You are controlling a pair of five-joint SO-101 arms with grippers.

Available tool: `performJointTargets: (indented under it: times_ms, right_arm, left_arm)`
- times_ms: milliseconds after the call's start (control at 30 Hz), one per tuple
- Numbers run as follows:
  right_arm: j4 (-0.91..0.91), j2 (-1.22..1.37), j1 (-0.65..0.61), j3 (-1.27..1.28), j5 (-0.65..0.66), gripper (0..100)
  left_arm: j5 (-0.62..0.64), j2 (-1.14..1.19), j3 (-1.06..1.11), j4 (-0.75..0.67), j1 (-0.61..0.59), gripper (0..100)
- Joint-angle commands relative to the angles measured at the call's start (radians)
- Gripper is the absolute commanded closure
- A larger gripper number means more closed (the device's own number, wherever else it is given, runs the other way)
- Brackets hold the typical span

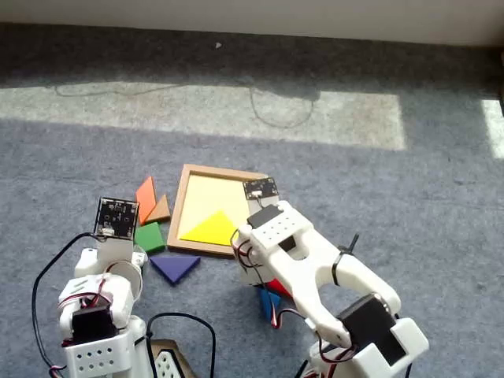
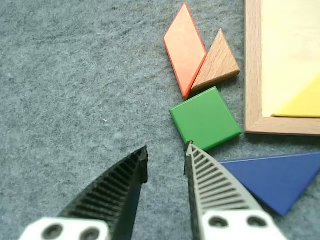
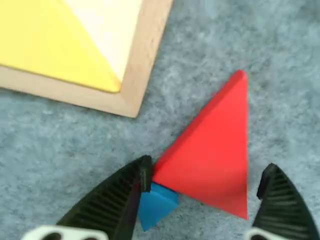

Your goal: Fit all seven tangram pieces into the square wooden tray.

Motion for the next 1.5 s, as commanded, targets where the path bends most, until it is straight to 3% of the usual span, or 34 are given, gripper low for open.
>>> performJointTargets:
  times_ms: [0,633,867,1300,1467]
  right_arm:
    - [0.01,-0.039,-0.03,0.016,0.012,67.0]
    - [-0.039,-0.039,-0.05,0.085,0.061,67.3]
    - [-0.039,-0.039,-0.048,0.082,0.066,80.3]
    - [-0.031,-0.051,-0.047,0.082,0.066,80.7]
    - [-0.031,-0.053,0.059,0.068,0.103,80.8]
  left_arm:
    - [-0.012,-0.031,-0.004,-0.015,-0.008,85]
    - [-0.012,-0.031,-0.004,-0.015,-0.008,85]
    - [-0.012,-0.031,-0.004,-0.015,-0.008,85]
    - [-0.012,-0.031,-0.004,-0.015,-0.008,85]
    - [-0.012,-0.031,-0.004,-0.015,-0.008,85]
